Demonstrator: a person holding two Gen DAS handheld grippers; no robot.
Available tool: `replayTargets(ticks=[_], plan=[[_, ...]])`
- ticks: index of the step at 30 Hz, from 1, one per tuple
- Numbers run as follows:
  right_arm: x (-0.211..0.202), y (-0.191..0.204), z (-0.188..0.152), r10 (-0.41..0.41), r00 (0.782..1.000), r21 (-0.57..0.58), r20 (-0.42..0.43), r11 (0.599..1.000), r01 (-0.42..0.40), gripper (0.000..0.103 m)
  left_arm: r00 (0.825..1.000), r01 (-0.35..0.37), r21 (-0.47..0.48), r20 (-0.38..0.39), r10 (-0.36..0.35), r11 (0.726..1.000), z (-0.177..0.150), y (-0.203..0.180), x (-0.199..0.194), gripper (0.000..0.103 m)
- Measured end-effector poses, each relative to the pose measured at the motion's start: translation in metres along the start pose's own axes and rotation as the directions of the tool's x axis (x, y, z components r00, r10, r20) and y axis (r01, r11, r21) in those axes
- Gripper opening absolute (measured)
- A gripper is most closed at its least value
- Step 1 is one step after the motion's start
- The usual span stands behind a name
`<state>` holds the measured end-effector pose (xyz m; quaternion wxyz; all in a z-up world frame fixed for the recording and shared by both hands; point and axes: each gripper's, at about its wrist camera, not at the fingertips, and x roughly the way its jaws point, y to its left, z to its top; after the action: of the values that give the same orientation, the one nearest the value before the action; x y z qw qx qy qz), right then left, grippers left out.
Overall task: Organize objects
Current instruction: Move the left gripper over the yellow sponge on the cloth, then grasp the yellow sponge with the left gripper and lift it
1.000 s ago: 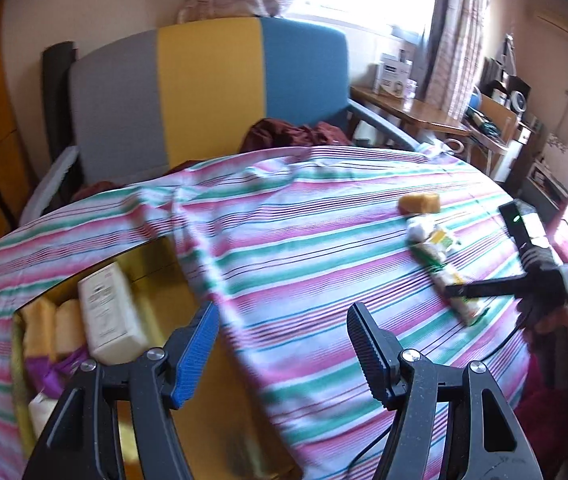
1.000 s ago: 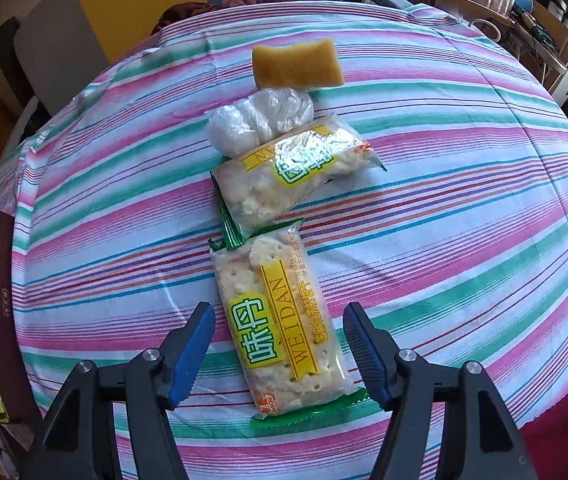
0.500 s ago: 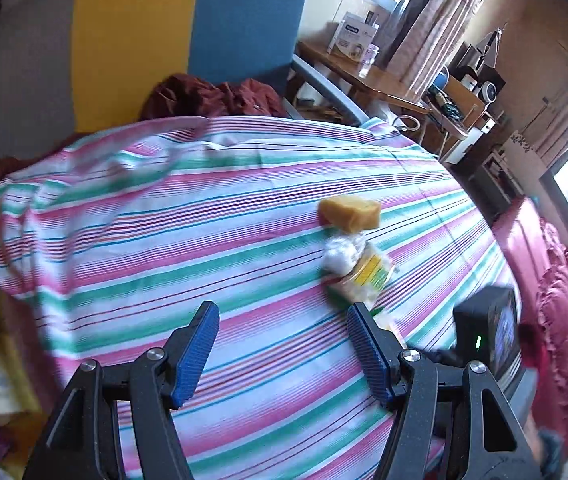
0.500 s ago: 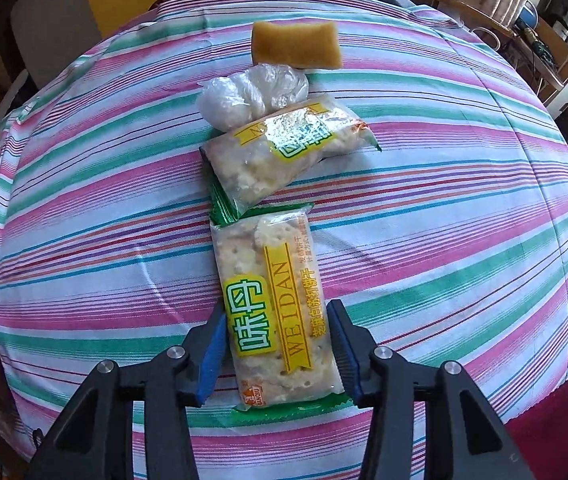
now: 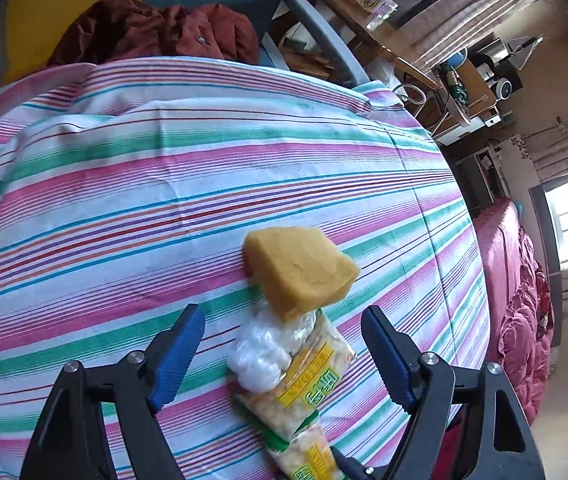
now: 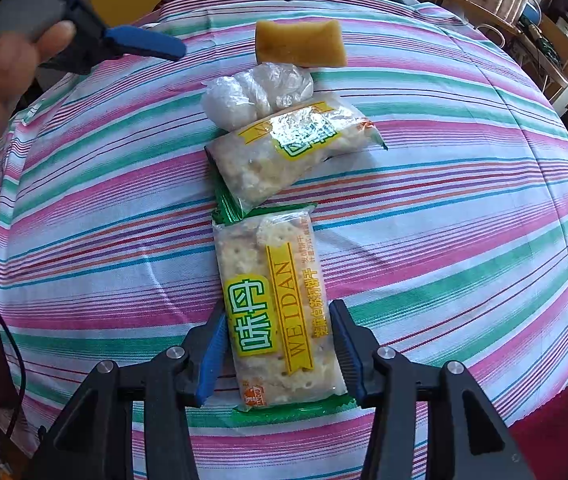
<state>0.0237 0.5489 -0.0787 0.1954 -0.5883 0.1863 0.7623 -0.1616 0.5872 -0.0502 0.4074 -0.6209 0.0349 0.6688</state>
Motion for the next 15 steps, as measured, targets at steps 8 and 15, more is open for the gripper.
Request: replayTargets(ticks=[8, 15], plan=[[0.000, 0.002, -0.001, 0.010, 1.000, 0.005, 0.001, 1.000, -0.010, 0.052, 0.998, -0.049, -0.030, -0.044, 0.047, 0.998, 0.028, -0.018, 0.044, 0.087], [-0.001, 0.006, -0.002, 0.009, 1.000, -0.002, 0.003, 1.000, -0.009, 0.052, 0.992, -0.126, 0.073, -0.018, 0.127, 0.989, 0.027, -0.029, 0.053, 0.057]])
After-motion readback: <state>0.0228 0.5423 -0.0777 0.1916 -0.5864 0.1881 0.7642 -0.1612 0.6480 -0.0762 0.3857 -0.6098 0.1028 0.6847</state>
